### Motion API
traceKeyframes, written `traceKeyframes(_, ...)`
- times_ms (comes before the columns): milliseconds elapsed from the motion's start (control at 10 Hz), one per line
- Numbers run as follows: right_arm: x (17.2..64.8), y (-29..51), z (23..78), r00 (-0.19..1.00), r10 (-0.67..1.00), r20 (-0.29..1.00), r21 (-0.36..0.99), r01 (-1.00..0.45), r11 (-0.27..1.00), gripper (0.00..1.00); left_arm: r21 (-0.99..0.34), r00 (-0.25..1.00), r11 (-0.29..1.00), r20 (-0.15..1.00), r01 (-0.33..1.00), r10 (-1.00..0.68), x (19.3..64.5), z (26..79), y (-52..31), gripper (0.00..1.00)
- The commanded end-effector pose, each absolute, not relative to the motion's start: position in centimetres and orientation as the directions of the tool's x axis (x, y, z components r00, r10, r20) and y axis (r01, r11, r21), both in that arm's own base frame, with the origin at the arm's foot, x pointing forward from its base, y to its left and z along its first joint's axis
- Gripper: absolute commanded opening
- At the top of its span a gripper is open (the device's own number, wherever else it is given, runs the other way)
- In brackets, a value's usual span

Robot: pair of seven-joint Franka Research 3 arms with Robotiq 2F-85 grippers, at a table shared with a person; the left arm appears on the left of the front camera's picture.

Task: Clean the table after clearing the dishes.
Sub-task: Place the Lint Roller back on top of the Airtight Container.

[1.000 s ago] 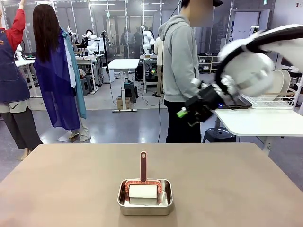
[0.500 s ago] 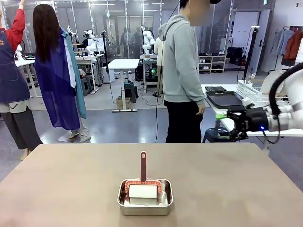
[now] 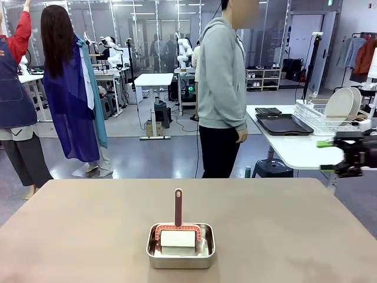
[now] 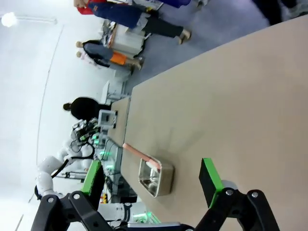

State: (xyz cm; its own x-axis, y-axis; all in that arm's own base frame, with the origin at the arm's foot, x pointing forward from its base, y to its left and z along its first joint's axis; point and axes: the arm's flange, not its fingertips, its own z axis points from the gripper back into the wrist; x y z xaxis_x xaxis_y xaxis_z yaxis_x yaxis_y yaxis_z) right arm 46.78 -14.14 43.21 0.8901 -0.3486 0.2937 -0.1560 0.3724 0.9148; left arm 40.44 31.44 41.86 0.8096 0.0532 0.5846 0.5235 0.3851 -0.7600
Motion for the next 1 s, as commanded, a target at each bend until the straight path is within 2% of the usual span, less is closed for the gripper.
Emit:
traceKeyframes(0, 47.3, -19.0, 44.2, 0.883, -0.344, 0.319, 0.9, -0.169, 0.403, 1.0, -0.763, 0.815, 0.401, 0.576, 0.507, 0.065, 40.1, 42.1, 31.2, 1.0)
traceKeyframes(400, 47.6, -31.3, 42.9, 0.859, -0.428, 0.283, 0.895, -0.076, 0.439, 1.0, -0.763, 0.815, 0.401, 0.576, 0.507, 0.065, 40.1, 42.1, 31.2, 1.0)
traceKeyframes(600, 47.6, -32.6, 42.8, 0.887, -0.375, 0.271, 0.897, -0.092, 0.432, 1.0, -0.763, 0.815, 0.401, 0.576, 0.507, 0.065, 40.1, 42.1, 31.2, 1.0)
traceKeyframes(700, 46.9, -32.1, 42.4, 0.848, -0.448, 0.285, 0.896, -0.069, 0.439, 1.0, -0.763, 0.815, 0.401, 0.576, 0.507, 0.065, 40.1, 42.1, 31.2, 1.0)
traceKeyframes(900, 46.9, -32.1, 42.4, 0.848, -0.448, 0.285, 0.896, -0.069, 0.439, 1.0, -0.763, 0.815, 0.401, 0.576, 0.507, 0.065, 40.1, 42.1, 31.2, 1.0)
